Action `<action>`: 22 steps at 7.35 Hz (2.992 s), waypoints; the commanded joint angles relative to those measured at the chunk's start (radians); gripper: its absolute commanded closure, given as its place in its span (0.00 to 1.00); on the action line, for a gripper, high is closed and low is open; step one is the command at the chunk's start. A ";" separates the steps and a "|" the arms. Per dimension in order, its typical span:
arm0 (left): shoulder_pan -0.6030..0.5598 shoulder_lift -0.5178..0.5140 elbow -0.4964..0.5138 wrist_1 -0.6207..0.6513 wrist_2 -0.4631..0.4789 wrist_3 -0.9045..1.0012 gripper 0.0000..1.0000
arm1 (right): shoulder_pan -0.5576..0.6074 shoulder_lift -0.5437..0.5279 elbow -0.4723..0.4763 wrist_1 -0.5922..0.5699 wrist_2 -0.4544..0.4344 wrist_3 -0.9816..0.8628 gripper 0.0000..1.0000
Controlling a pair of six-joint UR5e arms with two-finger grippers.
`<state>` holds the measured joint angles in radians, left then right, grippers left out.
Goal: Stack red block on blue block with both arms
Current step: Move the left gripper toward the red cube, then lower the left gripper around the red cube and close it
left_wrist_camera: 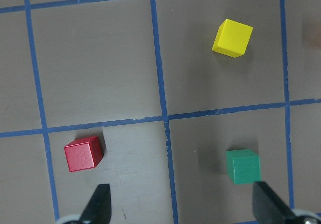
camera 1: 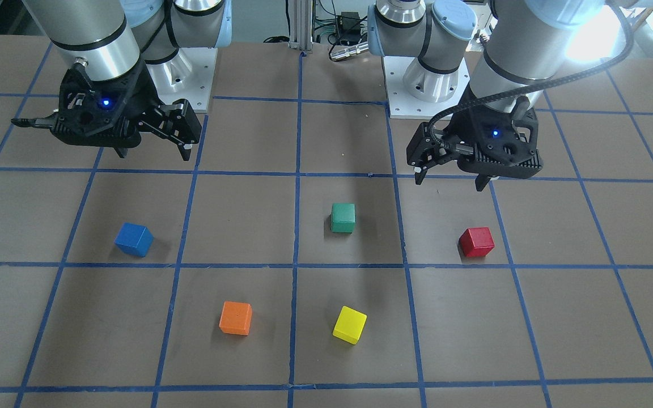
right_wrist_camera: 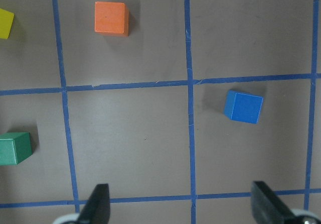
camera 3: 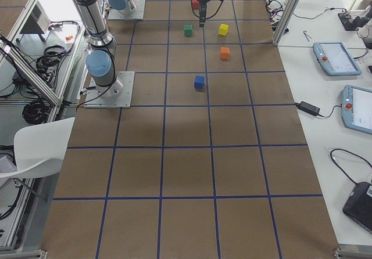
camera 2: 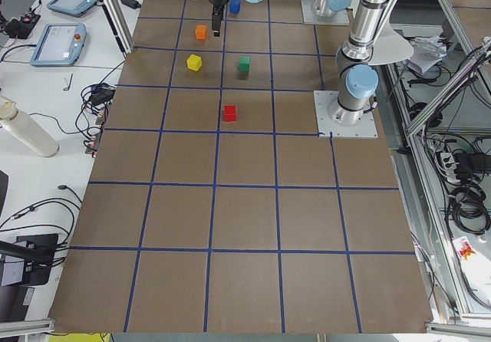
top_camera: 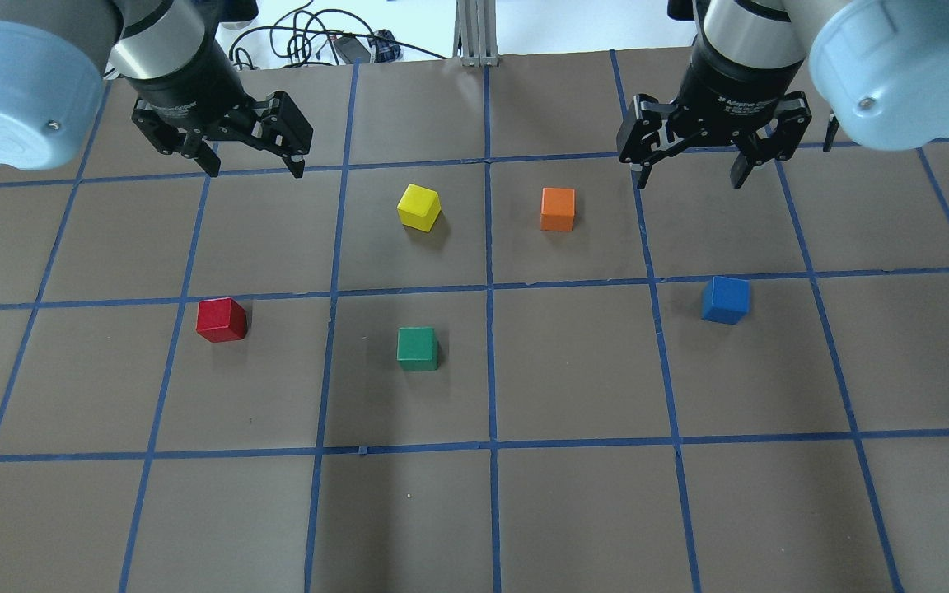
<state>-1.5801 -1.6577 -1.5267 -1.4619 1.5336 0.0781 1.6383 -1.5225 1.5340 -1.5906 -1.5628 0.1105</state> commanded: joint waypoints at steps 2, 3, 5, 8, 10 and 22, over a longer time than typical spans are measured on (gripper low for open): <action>0.002 0.002 -0.001 0.002 0.003 0.009 0.00 | 0.000 -0.001 -0.002 0.001 -0.002 0.000 0.00; 0.003 0.002 -0.003 0.009 0.008 0.012 0.00 | 0.000 -0.001 0.000 0.000 -0.002 0.000 0.00; 0.011 0.009 -0.004 -0.011 0.013 0.016 0.00 | 0.000 -0.001 0.000 0.000 0.000 0.000 0.00; 0.188 -0.007 -0.105 -0.008 0.006 0.119 0.00 | 0.000 -0.001 0.000 0.001 -0.002 0.000 0.00; 0.253 -0.028 -0.282 0.221 0.008 0.150 0.00 | 0.000 -0.002 0.002 0.001 0.000 0.000 0.00; 0.298 -0.206 -0.509 0.589 0.097 0.178 0.82 | 0.000 -0.001 0.002 0.001 0.000 0.000 0.00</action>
<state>-1.2811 -1.8641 -2.0410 -0.8765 1.6279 0.2556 1.6383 -1.5233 1.5355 -1.5892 -1.5631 0.1104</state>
